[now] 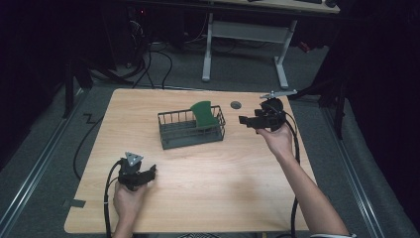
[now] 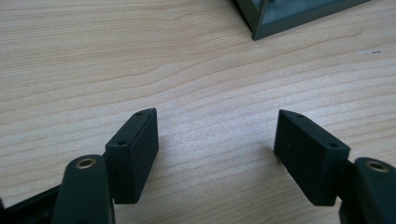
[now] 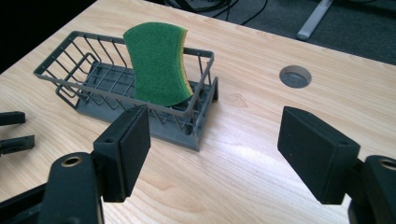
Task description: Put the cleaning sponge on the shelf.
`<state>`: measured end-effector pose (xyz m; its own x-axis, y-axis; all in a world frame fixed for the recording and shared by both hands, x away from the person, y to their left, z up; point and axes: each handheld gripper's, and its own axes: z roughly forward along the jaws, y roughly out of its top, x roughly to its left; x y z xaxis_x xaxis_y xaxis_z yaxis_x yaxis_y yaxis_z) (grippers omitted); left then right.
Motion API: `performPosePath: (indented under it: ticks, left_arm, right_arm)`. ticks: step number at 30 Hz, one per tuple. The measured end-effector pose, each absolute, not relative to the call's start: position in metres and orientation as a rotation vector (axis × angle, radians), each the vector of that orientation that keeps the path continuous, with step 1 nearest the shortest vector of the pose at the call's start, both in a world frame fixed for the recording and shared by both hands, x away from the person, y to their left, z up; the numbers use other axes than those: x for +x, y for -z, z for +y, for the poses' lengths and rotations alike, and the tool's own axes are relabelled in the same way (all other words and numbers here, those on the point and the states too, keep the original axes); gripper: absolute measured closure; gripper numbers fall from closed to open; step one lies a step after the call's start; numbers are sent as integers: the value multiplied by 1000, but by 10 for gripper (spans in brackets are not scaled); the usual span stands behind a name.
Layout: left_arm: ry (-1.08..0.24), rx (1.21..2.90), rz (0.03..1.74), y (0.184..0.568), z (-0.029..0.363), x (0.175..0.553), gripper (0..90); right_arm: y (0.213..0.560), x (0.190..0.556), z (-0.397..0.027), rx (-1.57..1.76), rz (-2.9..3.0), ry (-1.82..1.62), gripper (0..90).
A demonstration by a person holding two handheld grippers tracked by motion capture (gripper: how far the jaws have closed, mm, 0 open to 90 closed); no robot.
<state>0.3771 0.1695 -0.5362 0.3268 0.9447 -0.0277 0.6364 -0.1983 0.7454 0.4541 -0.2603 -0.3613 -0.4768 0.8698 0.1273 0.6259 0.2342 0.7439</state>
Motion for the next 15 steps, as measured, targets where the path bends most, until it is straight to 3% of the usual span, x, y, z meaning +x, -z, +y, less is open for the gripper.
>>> performPosePath:
  ticks: [15]
  left_arm:
    - [-591,1927,1390,536,169,377,309]
  right_arm:
    - [357,407,-297,1394,2138,-1155,281]
